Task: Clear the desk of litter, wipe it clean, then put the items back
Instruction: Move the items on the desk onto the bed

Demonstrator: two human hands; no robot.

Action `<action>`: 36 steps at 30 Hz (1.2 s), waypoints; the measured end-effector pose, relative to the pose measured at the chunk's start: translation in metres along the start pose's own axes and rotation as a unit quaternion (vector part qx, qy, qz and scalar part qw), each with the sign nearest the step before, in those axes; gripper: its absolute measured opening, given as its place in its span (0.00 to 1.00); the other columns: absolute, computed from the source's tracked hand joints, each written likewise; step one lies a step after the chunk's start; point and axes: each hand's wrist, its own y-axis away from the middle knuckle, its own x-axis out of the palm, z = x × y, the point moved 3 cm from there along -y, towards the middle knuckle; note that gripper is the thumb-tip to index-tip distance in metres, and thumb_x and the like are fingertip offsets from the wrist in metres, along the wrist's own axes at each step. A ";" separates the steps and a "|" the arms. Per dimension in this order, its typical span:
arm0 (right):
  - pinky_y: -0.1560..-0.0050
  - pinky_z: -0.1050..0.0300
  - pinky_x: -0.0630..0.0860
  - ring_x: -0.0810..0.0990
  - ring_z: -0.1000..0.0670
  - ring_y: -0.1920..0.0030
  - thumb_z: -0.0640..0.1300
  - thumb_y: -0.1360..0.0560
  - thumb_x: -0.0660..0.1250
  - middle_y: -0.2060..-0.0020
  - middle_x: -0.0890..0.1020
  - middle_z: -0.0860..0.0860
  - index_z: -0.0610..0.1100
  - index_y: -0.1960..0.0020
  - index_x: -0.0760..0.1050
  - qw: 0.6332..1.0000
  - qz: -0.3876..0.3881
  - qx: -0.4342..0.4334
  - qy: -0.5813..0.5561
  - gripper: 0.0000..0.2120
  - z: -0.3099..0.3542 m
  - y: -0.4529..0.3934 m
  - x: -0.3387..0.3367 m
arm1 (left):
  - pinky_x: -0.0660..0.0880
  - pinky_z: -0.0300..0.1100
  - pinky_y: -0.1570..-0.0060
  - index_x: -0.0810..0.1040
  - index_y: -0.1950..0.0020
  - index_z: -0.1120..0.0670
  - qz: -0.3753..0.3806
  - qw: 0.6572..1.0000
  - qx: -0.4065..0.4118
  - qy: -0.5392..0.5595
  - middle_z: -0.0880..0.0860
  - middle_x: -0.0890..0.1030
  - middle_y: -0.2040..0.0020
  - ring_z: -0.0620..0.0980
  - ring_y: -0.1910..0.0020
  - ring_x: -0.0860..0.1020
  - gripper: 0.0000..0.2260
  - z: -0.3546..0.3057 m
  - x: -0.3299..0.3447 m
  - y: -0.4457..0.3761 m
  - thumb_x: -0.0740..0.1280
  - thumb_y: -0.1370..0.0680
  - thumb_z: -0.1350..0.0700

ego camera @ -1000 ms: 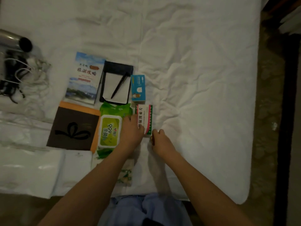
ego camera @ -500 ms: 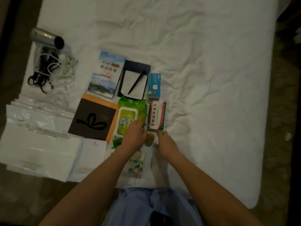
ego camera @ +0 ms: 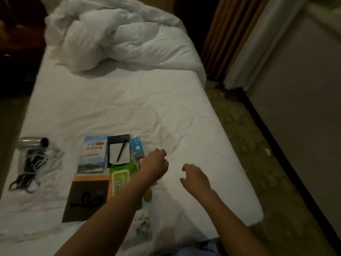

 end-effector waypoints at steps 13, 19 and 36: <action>0.46 0.58 0.73 0.76 0.47 0.44 0.44 0.22 0.63 0.42 0.77 0.46 0.40 0.37 0.71 0.945 -0.208 0.225 -0.112 0.15 -0.161 0.208 -0.052 | 0.71 0.45 0.45 0.73 0.36 0.55 0.030 0.955 0.277 -0.097 0.55 0.75 0.40 0.54 0.41 0.74 0.15 -0.222 0.065 0.101 0.59 0.21 0.55; 0.52 0.57 0.78 0.80 0.47 0.52 0.43 0.21 0.60 0.52 0.82 0.45 0.40 0.50 0.78 0.876 -0.247 0.384 -0.155 0.10 -0.252 0.371 -0.015 | 0.70 0.41 0.54 0.78 0.43 0.56 0.103 0.891 0.400 -0.187 0.54 0.79 0.44 0.53 0.46 0.78 0.11 -0.324 0.155 0.214 0.59 0.21 0.56; 0.54 0.54 0.71 0.74 0.43 0.42 0.44 0.24 0.64 0.41 0.75 0.45 0.42 0.36 0.69 0.548 -0.340 0.712 -0.276 0.17 -0.236 0.705 0.160 | 0.77 0.46 0.51 0.74 0.43 0.53 0.295 0.537 0.762 -0.207 0.51 0.76 0.48 0.49 0.52 0.75 0.10 -0.435 0.338 0.566 0.58 0.21 0.55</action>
